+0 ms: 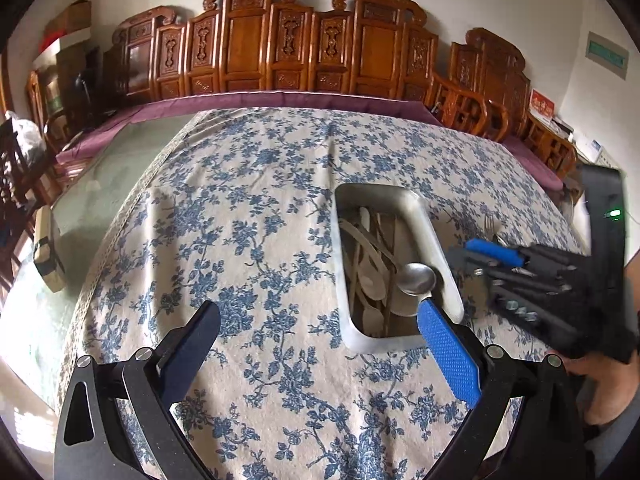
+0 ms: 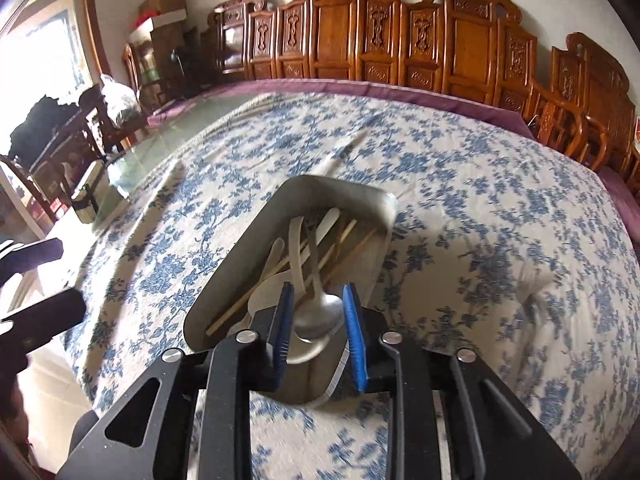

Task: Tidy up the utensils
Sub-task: 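Lower the metal spoon into the tray and open the right tool, then move the right tool to the metal spoon while the left tool approaches the metal fork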

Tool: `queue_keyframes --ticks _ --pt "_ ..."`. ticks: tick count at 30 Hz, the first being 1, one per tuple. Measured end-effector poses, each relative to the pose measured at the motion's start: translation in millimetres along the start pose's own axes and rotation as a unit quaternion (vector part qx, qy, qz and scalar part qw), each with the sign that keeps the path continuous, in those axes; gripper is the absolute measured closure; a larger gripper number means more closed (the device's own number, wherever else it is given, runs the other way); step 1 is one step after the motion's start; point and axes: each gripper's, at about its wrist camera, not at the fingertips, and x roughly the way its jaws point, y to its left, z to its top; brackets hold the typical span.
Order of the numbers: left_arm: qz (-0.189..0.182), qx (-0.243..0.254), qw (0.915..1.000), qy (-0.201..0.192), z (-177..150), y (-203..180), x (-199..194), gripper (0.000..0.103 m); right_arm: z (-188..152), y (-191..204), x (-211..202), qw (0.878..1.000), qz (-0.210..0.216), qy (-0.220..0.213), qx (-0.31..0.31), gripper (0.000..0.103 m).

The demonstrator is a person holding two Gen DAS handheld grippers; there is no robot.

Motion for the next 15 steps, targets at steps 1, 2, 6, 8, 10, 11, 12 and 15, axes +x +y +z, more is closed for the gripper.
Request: queue_keyframes --ticks 1,2,6,8,10,11,12,15 --pt "0.0 0.004 1.0 0.001 0 -3 0 0.008 -2 -4 -5 1.0 -0.001 -0.003 0.001 0.07" --pt "0.0 0.01 0.9999 0.002 0 -7 -1 0.008 -6 -9 -12 1.0 -0.003 -0.006 0.003 0.069" --pt "-0.003 0.029 0.9995 0.008 -2 -21 -1 0.008 -23 -27 -32 1.0 -0.012 -0.012 -0.001 0.064" --pt "-0.008 0.037 0.9993 0.009 -3 -28 -2 0.008 -35 -38 -41 1.0 -0.024 -0.014 -0.006 0.061" --pt "-0.018 0.041 0.999 0.008 -4 -34 -3 0.008 -49 -53 -49 0.999 -0.032 -0.013 -0.005 0.058" --pt "-0.027 0.041 0.9988 0.007 -5 -37 -3 0.008 -55 -59 -51 0.999 -0.036 -0.013 -0.005 0.055" --pt "-0.031 0.039 0.9987 0.008 -6 -39 -3 0.008 -61 -66 -54 0.999 -0.043 -0.012 -0.005 0.052" --pt "-0.027 0.048 0.9984 0.01 -8 -50 -2 0.008 -80 -89 -60 0.998 -0.065 -0.009 -0.004 0.041"
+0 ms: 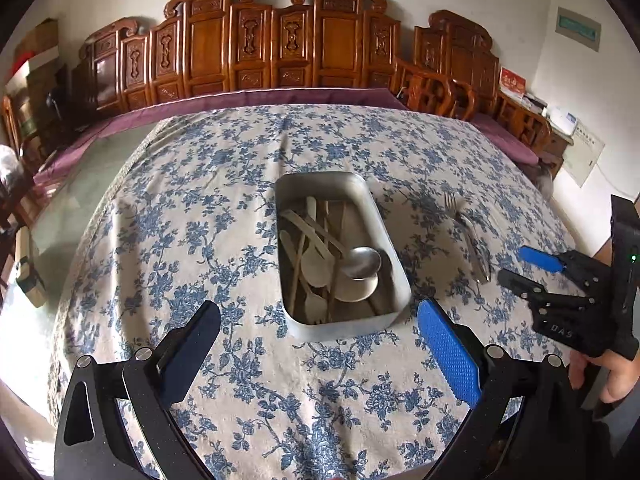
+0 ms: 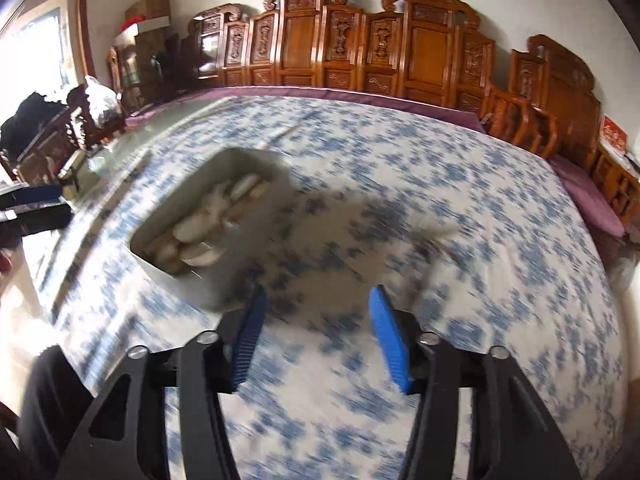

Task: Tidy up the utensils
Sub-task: 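Move the right tool to the metal spoon while the left tool approaches the metal fork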

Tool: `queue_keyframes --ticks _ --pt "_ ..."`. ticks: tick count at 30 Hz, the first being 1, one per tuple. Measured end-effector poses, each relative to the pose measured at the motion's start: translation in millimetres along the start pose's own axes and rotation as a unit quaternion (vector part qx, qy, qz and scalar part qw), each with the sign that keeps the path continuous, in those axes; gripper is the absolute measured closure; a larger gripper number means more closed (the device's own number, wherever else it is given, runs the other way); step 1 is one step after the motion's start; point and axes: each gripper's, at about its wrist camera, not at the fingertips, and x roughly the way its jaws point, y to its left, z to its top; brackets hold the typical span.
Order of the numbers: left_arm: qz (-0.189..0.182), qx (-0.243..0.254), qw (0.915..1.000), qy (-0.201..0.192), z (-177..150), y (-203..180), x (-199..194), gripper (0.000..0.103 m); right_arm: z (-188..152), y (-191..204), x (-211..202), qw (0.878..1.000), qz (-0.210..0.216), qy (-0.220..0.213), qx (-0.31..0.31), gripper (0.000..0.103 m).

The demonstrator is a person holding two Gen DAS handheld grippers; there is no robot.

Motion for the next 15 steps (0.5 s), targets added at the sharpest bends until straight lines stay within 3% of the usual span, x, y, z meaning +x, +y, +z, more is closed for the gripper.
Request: queue_keyframes --ticks 8,13,15 --pt "0.019 0.007 0.9997 0.01 1 -19 8 0.008 -22 -59 4 1.0 -0.01 0.006 0.024 0.033" --pt "0.003 0.021 0.9995 0.026 7 -38 20 0.008 -24 -76 23 0.999 0.004 0.024 0.022 0.033" --pt "-0.011 0.028 0.9991 0.03 10 -48 27 0.008 -21 -79 34 0.999 0.013 0.026 0.02 0.039"
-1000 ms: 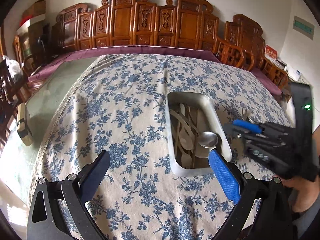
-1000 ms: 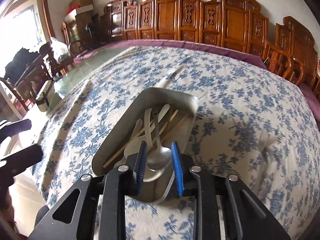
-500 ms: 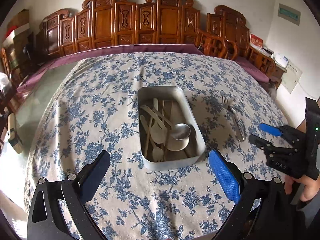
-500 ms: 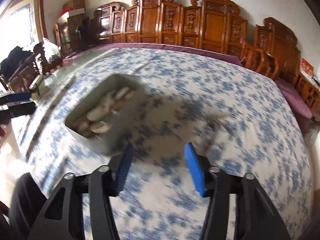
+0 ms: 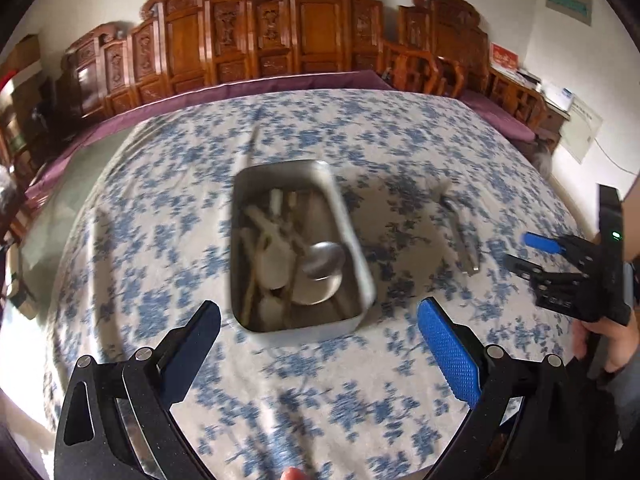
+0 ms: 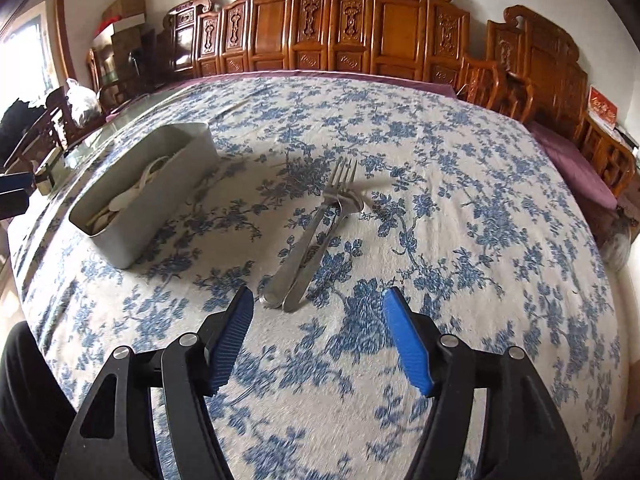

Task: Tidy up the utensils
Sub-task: 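Move the right tool to the metal spoon while the left tool approaches the metal fork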

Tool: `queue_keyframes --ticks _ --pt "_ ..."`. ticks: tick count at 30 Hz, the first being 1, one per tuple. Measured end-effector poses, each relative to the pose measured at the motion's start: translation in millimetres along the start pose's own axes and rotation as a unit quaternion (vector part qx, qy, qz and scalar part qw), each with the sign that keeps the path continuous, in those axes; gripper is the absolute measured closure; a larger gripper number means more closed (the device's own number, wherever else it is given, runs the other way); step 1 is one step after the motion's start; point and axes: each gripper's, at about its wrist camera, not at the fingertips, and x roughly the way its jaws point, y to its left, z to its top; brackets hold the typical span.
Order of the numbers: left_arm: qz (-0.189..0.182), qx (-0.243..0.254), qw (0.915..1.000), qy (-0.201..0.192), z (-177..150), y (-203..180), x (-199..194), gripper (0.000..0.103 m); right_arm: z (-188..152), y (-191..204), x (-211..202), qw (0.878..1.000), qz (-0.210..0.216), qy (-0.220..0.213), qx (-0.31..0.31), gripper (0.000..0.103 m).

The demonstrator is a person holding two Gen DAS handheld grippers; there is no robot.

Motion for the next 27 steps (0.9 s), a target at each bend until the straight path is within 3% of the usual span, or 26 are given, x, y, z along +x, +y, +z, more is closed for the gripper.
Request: queue_keyframes --ticks 2,10,18,21,24,25,26,27 --pt "-0.013 0.003 0.9999 0.009 5 -10 9 0.008 5 -1 9 1.0 0.009 0.0 0.0 0.047" --pt "-0.043 0.008 0.9989 0.014 21 -45 41 0.008 37 -12 56 1.0 0.009 0.01 0.01 0.06" --pt "-0.043 0.015 0.9988 0.019 39 -68 72 0.008 41 -23 82 0.999 0.018 0.049 -0.001 0.065" --pt "-0.046 0.011 0.9986 0.022 44 -71 83 0.008 38 -22 79 0.998 0.02 0.059 -0.031 0.066" --pt "-0.048 0.012 0.9985 0.022 48 -78 92 0.008 34 -35 76 0.997 0.036 0.06 -0.018 0.068" --pt "-0.048 0.013 0.9986 0.021 49 -81 95 0.008 34 -41 75 0.997 0.033 0.062 -0.011 0.074" --pt "-0.048 0.013 0.9986 0.02 51 -84 97 0.008 33 -45 75 0.998 0.027 0.061 -0.011 0.089" --pt "-0.049 0.013 0.9985 0.019 52 -86 99 0.008 32 -49 73 0.998 0.025 0.06 -0.011 0.091"
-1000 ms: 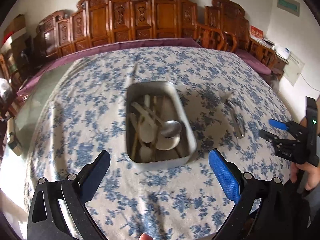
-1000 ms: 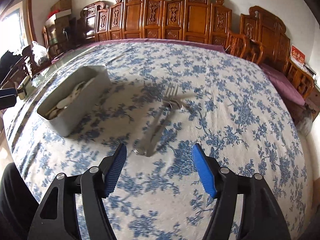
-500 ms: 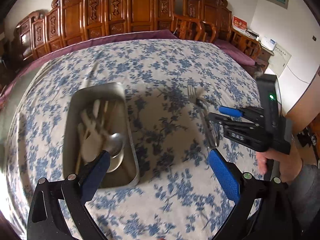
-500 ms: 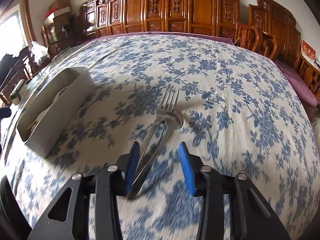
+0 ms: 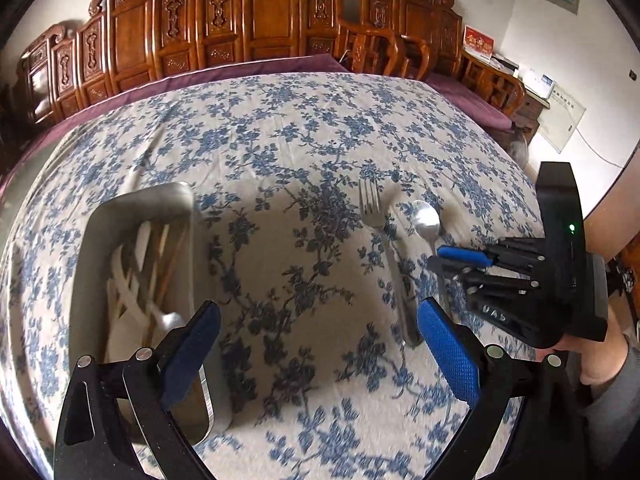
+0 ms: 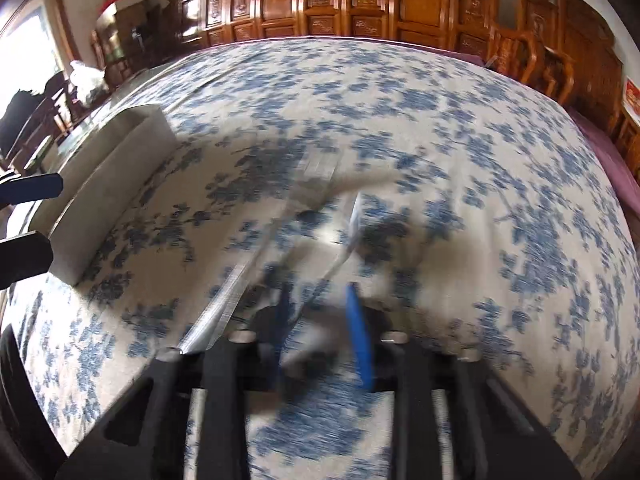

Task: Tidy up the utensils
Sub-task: 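Move the right tool to the metal spoon while the left tool approaches the metal fork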

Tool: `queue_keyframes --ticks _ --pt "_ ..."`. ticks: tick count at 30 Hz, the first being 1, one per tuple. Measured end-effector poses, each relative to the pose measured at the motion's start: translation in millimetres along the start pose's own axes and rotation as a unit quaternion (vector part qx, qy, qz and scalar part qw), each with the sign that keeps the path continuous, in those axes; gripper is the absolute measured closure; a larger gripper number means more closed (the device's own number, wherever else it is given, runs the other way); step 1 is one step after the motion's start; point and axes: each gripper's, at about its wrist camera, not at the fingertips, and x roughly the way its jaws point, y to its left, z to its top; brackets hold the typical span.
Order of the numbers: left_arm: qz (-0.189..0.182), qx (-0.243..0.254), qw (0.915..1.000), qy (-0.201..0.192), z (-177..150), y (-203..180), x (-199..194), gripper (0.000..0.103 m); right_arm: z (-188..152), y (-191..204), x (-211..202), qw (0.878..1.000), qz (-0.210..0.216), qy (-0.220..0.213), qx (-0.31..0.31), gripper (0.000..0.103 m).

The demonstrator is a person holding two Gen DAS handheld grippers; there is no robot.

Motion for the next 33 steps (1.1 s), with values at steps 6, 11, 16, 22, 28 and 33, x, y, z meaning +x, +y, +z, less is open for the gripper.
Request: queue_keyframes --ticks 6,11,16,22,28,33 --pt "0.004 0.006 0.9999 0.009 7 -12 22 0.011 -1 -16 0 1.0 0.018 0.003 0.021 0.098" --pt "0.002 0.005 0.9999 0.014 8 -16 33 0.012 -2 -30 -4 0.998 0.035 -0.001 0.047 0.103" --pt "0.003 0.013 0.9996 0.024 9 -24 47 0.015 -6 -39 -9 0.998 0.033 -0.007 0.058 0.103" --pt "0.011 0.006 0.9997 0.023 9 -21 52 0.015 -1 -32 -9 0.998 0.02 -0.02 0.049 0.089" --pt "0.016 -0.004 0.9996 0.025 7 -12 51 0.015 6 -14 8 0.999 -0.028 -0.018 0.014 0.044" --pt "0.015 -0.006 0.9996 0.023 6 -12 49 0.015 18 -26 14 0.998 -0.011 -0.028 0.049 0.044"
